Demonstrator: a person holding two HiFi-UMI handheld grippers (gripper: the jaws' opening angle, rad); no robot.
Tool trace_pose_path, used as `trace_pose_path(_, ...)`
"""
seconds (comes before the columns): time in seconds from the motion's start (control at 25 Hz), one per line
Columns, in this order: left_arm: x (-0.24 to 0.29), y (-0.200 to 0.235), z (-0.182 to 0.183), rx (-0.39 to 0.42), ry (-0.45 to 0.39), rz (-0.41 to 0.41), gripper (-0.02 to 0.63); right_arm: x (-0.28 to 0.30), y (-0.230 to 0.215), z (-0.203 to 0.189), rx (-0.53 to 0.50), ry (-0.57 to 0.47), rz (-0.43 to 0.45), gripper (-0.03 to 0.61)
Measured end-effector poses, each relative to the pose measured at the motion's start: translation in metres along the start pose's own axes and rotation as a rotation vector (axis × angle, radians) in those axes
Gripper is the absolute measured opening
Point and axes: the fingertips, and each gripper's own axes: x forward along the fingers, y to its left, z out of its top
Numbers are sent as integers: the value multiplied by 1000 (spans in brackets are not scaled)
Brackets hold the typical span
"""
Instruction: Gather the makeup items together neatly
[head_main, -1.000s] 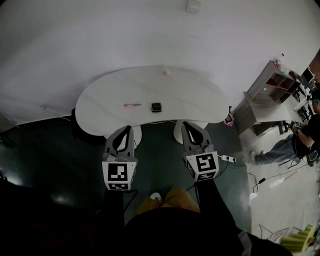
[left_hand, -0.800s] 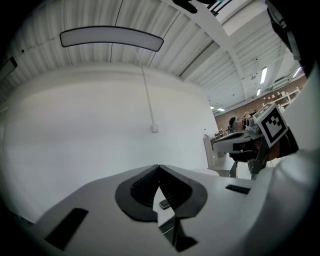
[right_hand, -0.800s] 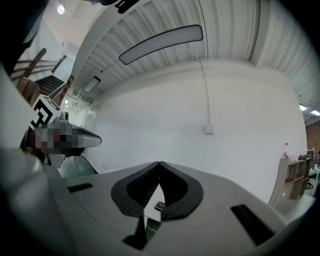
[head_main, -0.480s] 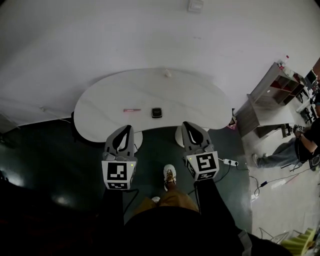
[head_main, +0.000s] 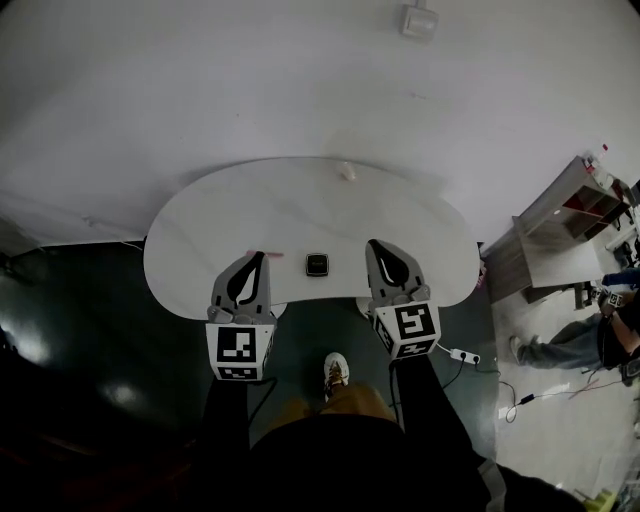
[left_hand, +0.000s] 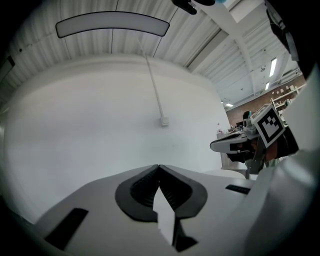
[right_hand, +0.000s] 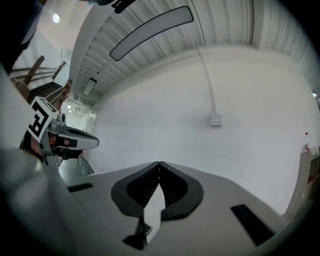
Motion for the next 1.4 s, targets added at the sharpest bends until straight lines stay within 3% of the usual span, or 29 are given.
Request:
trace_pose_path(0.4, 92, 12, 5, 19, 18, 22, 14, 83, -61, -6, 27, -4, 32, 26)
trace_pose_path(0.76, 149, 0, 3, 25, 27, 0, 14, 118, -100, -15, 34, 4, 28, 26)
trace_pose_path(1.12, 173, -10, 2, 81, 22, -55, 14, 140, -112, -13, 60, -8, 25, 26)
trace_pose_path(1.4, 190, 12, 0, 43, 13, -58, 15, 160, -105, -10, 45, 2, 26, 26)
